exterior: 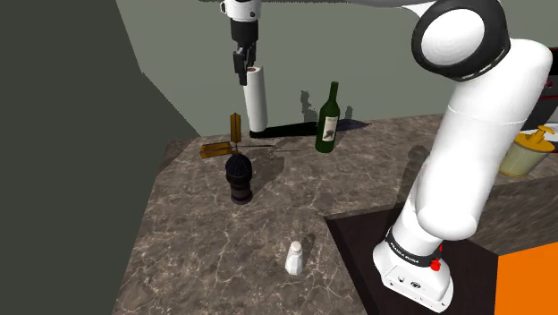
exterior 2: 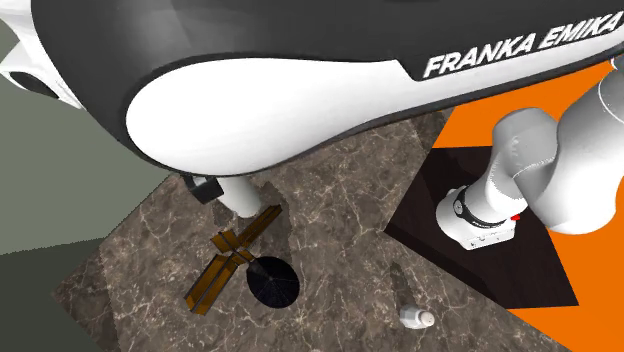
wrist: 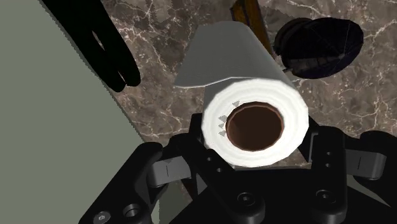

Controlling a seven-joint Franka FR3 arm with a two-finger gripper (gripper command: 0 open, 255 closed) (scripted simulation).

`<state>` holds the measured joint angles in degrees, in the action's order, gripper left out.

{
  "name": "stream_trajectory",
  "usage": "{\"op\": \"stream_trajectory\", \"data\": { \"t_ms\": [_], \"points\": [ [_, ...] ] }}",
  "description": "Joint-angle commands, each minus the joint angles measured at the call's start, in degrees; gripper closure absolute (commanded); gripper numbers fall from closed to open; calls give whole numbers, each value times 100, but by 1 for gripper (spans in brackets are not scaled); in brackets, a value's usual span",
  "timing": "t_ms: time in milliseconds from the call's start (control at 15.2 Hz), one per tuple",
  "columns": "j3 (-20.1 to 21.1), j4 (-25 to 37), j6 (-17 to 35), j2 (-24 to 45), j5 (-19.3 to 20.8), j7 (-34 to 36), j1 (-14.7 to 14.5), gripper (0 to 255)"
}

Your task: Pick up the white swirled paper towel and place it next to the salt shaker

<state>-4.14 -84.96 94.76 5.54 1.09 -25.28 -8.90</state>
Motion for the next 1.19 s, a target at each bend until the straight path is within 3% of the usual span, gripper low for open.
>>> {"op": "stream_trajectory", "data": {
  "t_ms": [0, 528, 1122],
  "points": [
    [69, -435, 30, -402, 45, 165, -94, 255],
    [445, -1567, -235, -1777, 97, 840, -400, 255],
    [993, -2209, -837, -2997, -82, 1651, -711, 255]
  ]
}}
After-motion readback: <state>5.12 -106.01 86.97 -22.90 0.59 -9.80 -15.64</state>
